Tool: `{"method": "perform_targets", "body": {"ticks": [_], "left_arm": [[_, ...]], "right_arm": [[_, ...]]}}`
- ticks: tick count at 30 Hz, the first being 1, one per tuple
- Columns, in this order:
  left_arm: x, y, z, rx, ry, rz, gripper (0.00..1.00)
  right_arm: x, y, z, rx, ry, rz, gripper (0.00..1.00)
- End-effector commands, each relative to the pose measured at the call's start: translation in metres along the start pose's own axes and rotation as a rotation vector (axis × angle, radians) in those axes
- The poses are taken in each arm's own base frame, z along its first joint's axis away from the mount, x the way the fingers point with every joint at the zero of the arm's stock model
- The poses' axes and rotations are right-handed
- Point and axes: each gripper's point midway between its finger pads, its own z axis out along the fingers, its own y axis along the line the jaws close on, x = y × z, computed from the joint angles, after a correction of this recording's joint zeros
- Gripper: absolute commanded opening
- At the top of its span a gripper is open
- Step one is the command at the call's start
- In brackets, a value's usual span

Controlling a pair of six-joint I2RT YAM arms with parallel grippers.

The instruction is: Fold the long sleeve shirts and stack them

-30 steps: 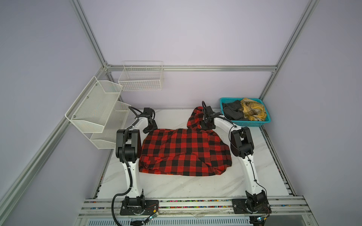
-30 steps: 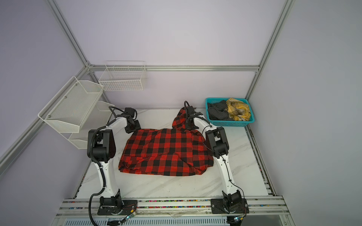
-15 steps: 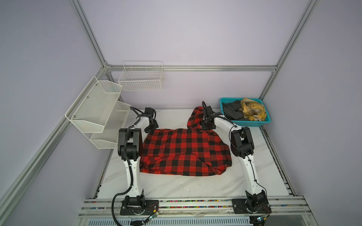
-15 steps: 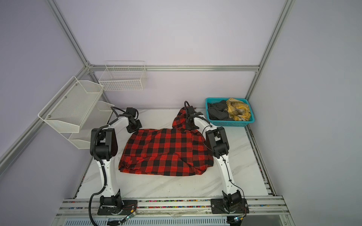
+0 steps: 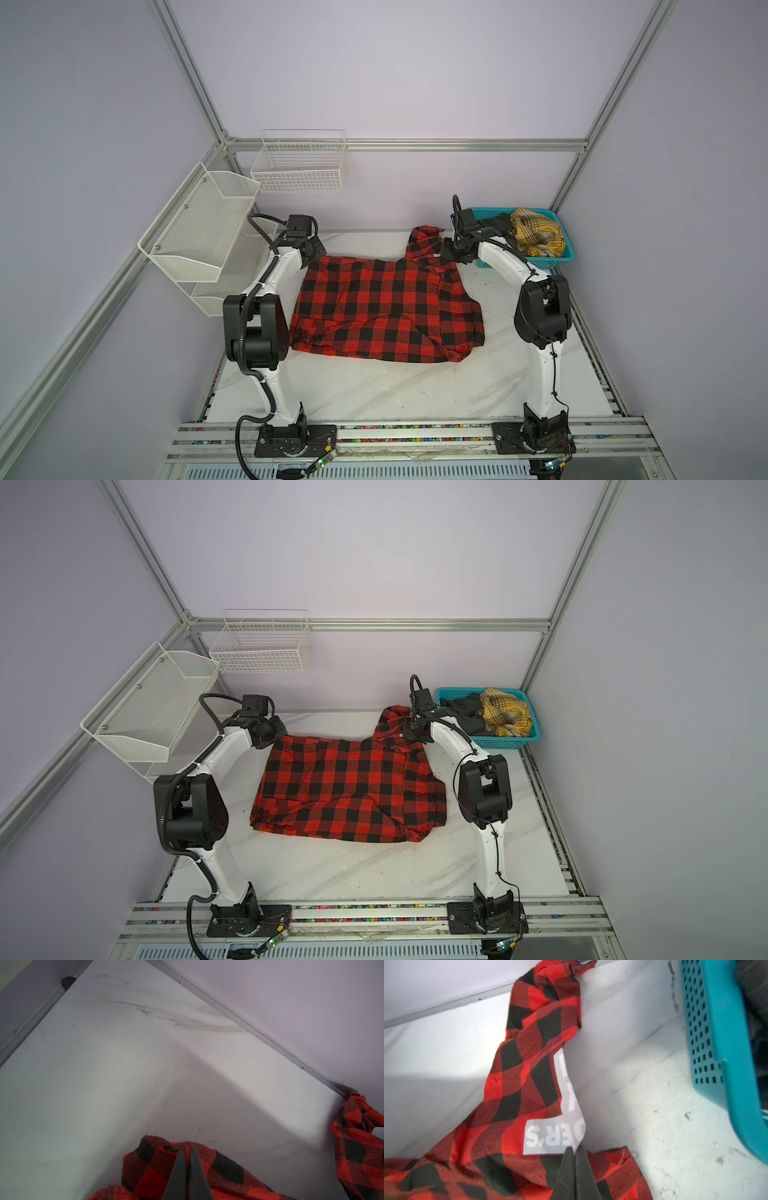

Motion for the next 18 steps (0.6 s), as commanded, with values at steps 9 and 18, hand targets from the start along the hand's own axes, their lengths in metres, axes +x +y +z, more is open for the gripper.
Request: {"method": "perform_targets", "body": {"ticks": [9, 18], "left_arm": [[0.087, 0.091, 0.002, -0.134, 0.155, -0.111, 0.00], [0.117, 0.103, 0.007, -0.120, 0.220, -0.154, 0.00]], "right_arm": [[0.130, -0.012, -0.009, -0.036, 0.170, 0.069, 0.00], [0.139, -0.024, -0.005, 0.015, 0.171, 0.080, 0.00]]}}
